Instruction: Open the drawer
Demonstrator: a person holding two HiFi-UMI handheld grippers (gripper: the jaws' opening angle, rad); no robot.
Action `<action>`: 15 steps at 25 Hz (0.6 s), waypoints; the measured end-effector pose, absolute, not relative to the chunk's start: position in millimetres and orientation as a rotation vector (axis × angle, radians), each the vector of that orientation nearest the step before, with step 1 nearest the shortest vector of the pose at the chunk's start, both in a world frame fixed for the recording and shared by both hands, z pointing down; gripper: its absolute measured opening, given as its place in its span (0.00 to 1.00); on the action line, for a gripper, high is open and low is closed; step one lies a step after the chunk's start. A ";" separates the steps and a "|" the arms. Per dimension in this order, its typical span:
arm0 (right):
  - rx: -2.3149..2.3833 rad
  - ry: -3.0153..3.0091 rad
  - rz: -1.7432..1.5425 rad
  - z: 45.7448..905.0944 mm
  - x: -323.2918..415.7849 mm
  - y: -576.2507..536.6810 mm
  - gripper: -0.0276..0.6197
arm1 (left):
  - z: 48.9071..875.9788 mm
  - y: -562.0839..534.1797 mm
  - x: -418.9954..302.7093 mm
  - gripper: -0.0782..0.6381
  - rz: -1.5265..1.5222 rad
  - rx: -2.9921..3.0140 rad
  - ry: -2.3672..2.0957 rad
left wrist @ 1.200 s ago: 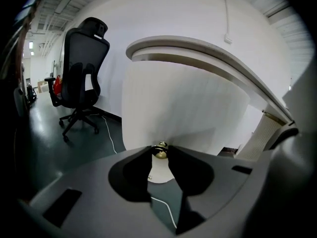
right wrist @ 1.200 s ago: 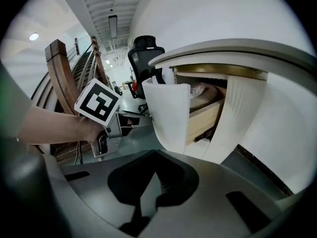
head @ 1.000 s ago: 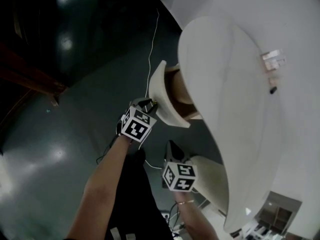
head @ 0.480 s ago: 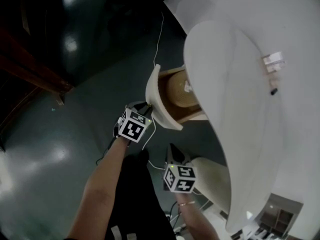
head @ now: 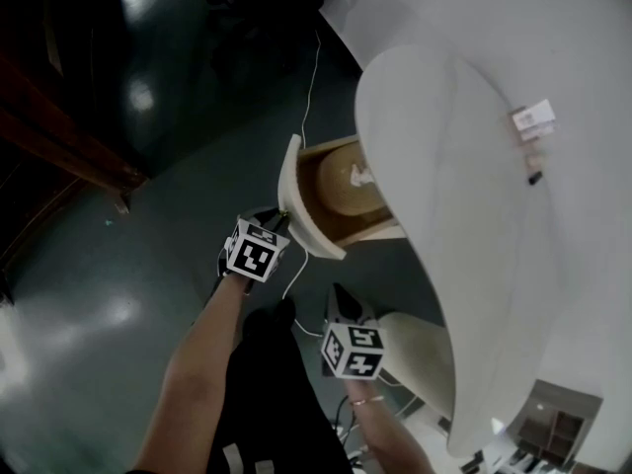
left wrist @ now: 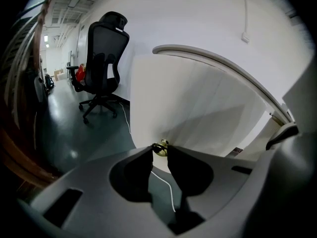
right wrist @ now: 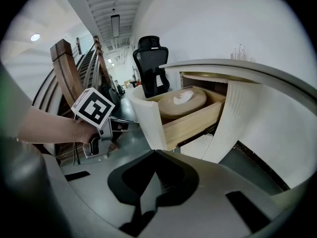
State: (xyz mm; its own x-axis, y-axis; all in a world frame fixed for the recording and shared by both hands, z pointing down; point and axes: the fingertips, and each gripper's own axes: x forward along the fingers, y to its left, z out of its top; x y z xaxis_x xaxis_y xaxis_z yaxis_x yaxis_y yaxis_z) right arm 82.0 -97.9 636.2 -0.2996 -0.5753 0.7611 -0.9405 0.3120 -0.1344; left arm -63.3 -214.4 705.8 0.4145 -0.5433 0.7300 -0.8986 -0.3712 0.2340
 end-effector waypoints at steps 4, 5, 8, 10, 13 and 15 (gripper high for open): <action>1.337 -1.989 0.779 633.1 82.6 -93.6 0.05 | 705.9 -206.8 -70.4 0.24 0.751 2.031 -1.231; 1.336 -1.989 0.779 632.3 83.6 -93.0 0.05 | 705.6 -205.7 -71.9 0.24 0.758 2.026 -1.235; 1.334 -1.990 0.780 630.1 87.4 -91.2 0.05 | 706.1 -203.3 -74.6 0.24 0.768 2.012 -1.249; 1.333 -1.991 0.783 629.5 89.3 -88.8 0.05 | 708.2 -199.7 -76.0 0.24 0.777 1.999 -1.254; 1.331 -1.998 0.787 628.3 89.2 -85.6 0.05 | 709.8 -190.1 -80.8 0.24 0.793 1.958 -1.262; 1.330 -2.003 0.788 626.0 88.2 -84.5 0.05 | 705.8 -185.1 -83.9 0.24 0.769 1.934 -1.282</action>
State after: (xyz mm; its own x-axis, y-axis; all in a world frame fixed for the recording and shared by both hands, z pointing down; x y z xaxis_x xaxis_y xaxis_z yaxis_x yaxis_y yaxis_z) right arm 88.2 -84.5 626.0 -0.3165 -0.5780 0.7522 -0.9356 0.3209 -0.1471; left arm -83.9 -185.1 705.8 0.3389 -0.5313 0.7765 -0.9352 -0.2803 0.2164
